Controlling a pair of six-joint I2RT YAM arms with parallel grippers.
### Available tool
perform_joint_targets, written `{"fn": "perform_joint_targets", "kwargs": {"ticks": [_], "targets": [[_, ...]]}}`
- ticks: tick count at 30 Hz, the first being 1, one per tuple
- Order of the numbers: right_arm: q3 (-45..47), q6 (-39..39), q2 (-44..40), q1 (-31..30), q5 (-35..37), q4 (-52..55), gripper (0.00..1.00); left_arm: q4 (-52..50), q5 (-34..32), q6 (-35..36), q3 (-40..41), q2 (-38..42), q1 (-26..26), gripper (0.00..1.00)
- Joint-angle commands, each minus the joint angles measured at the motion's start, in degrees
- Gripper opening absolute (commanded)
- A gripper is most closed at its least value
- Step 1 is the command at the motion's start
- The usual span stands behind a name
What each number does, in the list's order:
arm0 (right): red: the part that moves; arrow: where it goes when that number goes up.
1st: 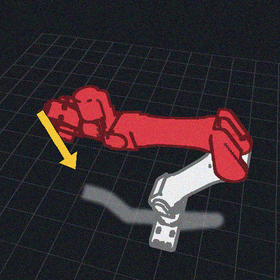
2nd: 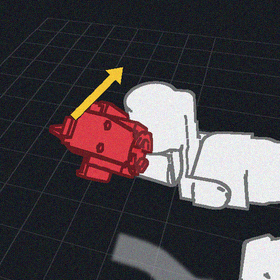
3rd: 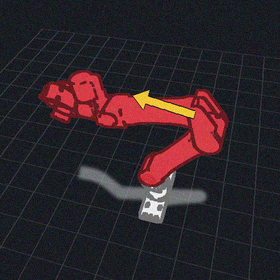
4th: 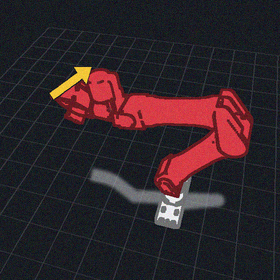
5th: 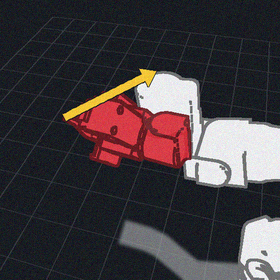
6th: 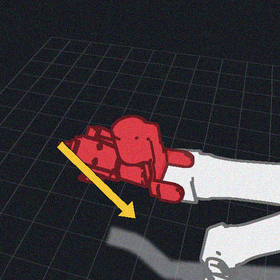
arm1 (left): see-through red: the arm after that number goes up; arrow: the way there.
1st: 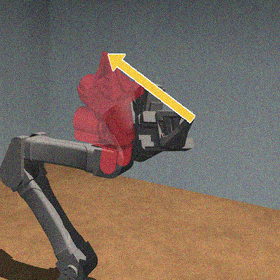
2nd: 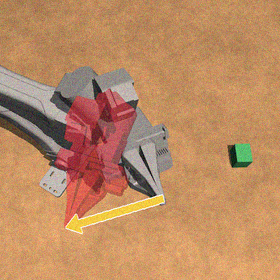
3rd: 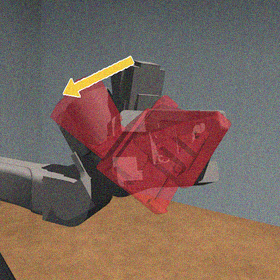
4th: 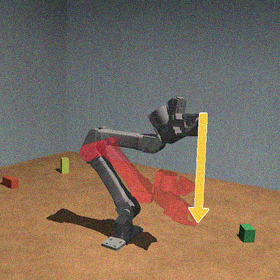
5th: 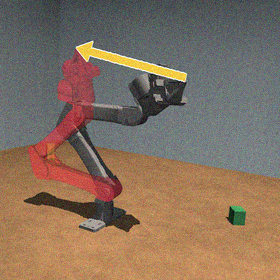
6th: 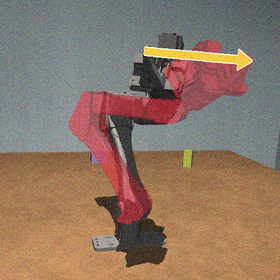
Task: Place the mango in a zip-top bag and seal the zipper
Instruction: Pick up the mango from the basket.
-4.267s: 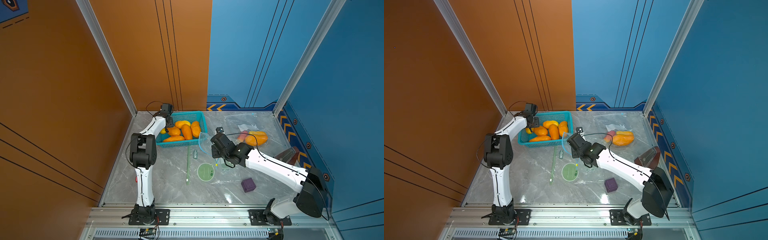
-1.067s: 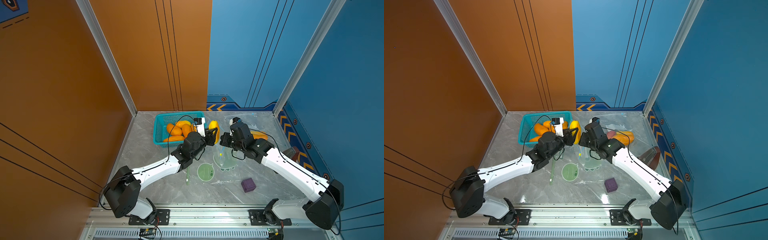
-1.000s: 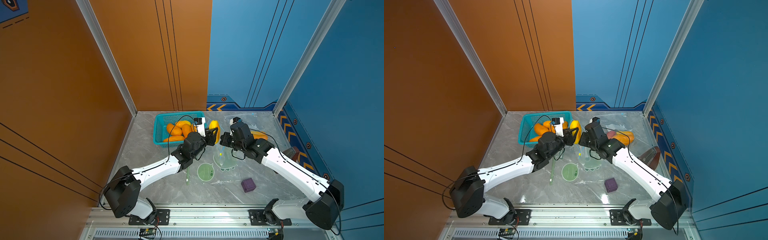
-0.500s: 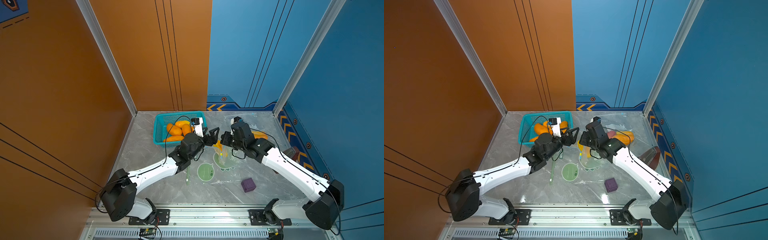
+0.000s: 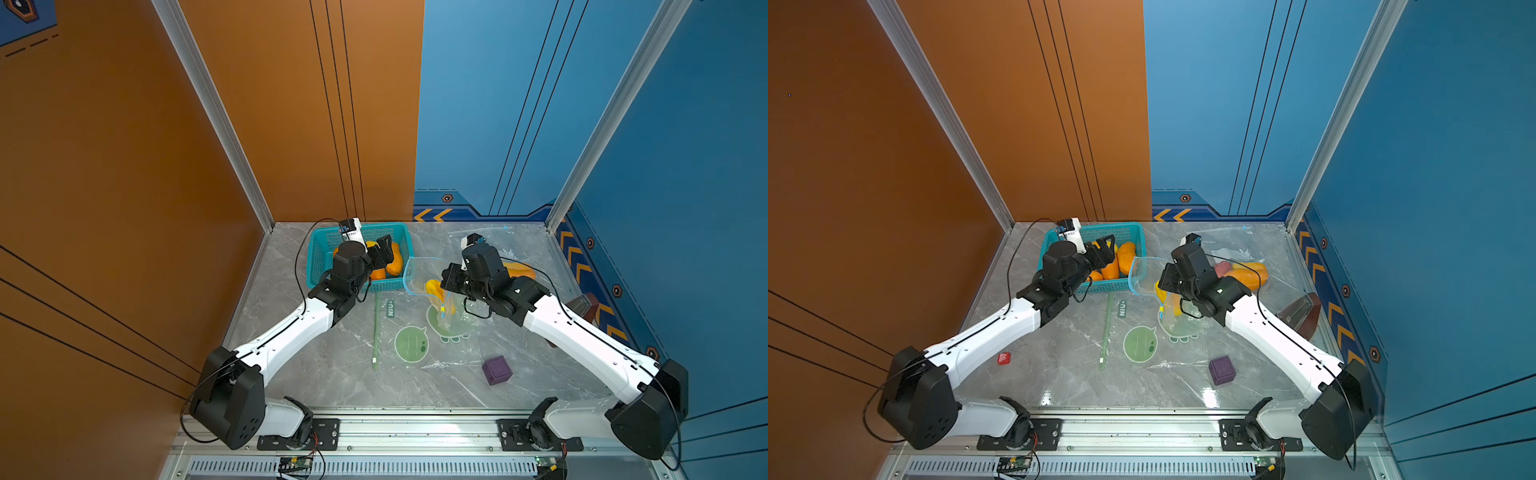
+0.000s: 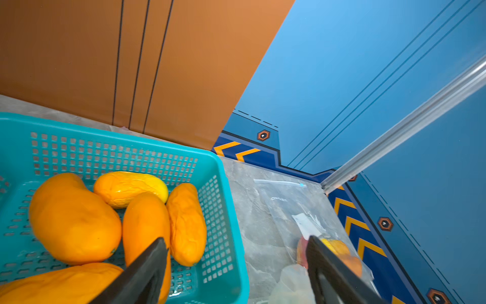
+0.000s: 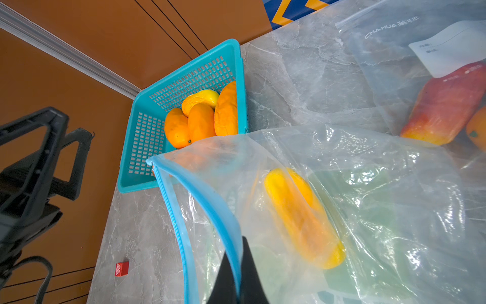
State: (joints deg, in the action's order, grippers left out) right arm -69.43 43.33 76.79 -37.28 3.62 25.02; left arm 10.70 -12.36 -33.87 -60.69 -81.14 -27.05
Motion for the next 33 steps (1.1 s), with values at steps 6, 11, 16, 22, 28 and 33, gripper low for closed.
{"fn": "perform_joint_targets", "kwargs": {"ticks": [6,11,16,22,28,33], "targets": [[-1.21,-0.9,-0.71,-0.3,0.78,1.95,0.0,-20.79,0.12,2.34,-12.31,-10.58,6.82,0.82],[-1.24,-0.99,-0.76,-0.48,1.11,2.23,0.0,-26.24,3.0,5.81,-17.18,-16.35,9.56,0.81],[-1.5,-1.06,-0.33,-0.6,0.95,2.41,0.0,-26.21,5.97,6.13,-21.55,-22.56,10.62,0.82],[-1.7,-0.91,0.02,-0.96,0.95,2.66,0.0,-27.2,9.49,6.66,-28.71,-31.19,10.18,0.81],[-1.81,-0.95,-0.05,-1.44,1.13,2.93,0.0,-29.93,8.6,7.5,-33.9,-37.07,9.17,0.8],[-1.58,-0.93,-0.09,-1.75,1.59,3.02,0.0,-32.16,7.13,8.79,-37.06,-40.36,8.63,0.82]]}}
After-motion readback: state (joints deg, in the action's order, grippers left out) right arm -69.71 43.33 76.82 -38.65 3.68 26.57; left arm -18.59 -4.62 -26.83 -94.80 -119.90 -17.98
